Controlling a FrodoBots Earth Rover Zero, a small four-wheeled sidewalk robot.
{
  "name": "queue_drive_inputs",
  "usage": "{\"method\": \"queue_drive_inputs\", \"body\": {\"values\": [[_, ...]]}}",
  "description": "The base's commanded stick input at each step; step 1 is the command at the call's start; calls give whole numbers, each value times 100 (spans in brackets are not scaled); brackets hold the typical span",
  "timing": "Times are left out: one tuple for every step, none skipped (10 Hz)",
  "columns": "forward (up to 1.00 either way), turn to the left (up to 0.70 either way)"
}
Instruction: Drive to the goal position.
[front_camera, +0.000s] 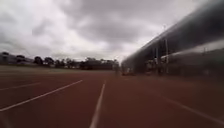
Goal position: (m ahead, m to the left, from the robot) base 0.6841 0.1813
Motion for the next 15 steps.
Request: {"method": "queue_drive_inputs", "body": {"values": [[100, -1], [100, -1], [100, -1], [100, -1], [100, -1], [100, -1], [100, -1], [100, -1], [100, -1], [100, -1], [100, -1], [100, -1], [100, -1], [100, -1], [100, -1]]}}
